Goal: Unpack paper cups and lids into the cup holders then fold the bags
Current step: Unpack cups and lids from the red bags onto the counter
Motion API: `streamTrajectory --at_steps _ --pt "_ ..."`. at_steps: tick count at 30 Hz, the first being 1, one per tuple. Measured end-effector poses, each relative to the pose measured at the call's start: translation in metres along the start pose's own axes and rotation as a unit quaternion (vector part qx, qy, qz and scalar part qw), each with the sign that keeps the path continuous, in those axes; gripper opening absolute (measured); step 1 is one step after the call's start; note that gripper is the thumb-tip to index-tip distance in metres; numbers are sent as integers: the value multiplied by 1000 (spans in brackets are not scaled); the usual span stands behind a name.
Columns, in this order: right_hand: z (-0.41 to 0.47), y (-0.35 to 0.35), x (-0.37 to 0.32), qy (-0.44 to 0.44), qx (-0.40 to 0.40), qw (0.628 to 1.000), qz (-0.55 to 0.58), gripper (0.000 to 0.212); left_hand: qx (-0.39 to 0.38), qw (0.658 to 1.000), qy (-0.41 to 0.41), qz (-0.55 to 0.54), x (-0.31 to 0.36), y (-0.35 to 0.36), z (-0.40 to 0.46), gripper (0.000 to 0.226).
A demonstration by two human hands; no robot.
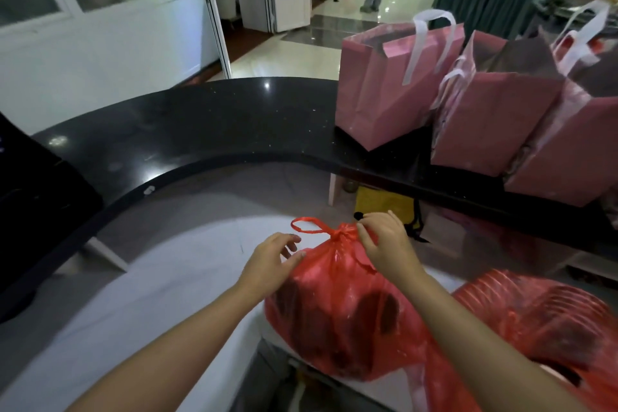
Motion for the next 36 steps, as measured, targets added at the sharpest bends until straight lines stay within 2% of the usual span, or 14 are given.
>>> streamTrajectory --at_steps 2,4,7,10,12,14,16,21,24,27,30,33,36 --pt "6 1 -8 -36 -7 999 15 3 83 993 73 40 12 -7 -8 16" --pt "11 2 -13 -46 -24 999 16 4 138 972 174 77 29 -8 -14 13" --pt "16 10 -12 -56 -96 993 -30 22 150 949 263 85 52 0 -13 12" --pt "18 21 -9 -27 -202 978 -49 40 133 951 267 85 65 11 -1 17" --pt "20 27 -10 -8 -230 972 -47 34 107 964 228 81 64 18 8 19" --pt "21 30 -13 0 -231 972 -36 22 81 977 182 75 58 23 15 22" --pt "18 29 -14 4 -215 977 -16 17 68 980 172 77 55 28 18 24" --pt "3 16 -15 -5 -165 986 13 12 75 966 230 88 66 33 18 23" --pt "-6 9 -12 -3 -164 986 25 11 84 954 271 101 74 37 18 18" --pt "-18 3 -4 15 -175 984 -16 15 86 948 288 109 80 41 13 15" --pt "-29 -4 1 12 -158 985 -62 13 77 965 239 79 81 46 10 9" --pt "-42 -13 3 -6 -94 993 -72 12 54 991 120 17 74 51 11 5" --pt "-57 -16 7 -28 -38 997 -53 8 46 997 18 -52 68 57 12 14"
Point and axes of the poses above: each hand's wrist, its own z-axis towards the middle knuckle, its own y-axis out of the palm, x = y × z, the point moved 5 cm from there along z, towards the middle knuckle, and after that the axes turned 3 degrees about z, right-handed, at the moved point
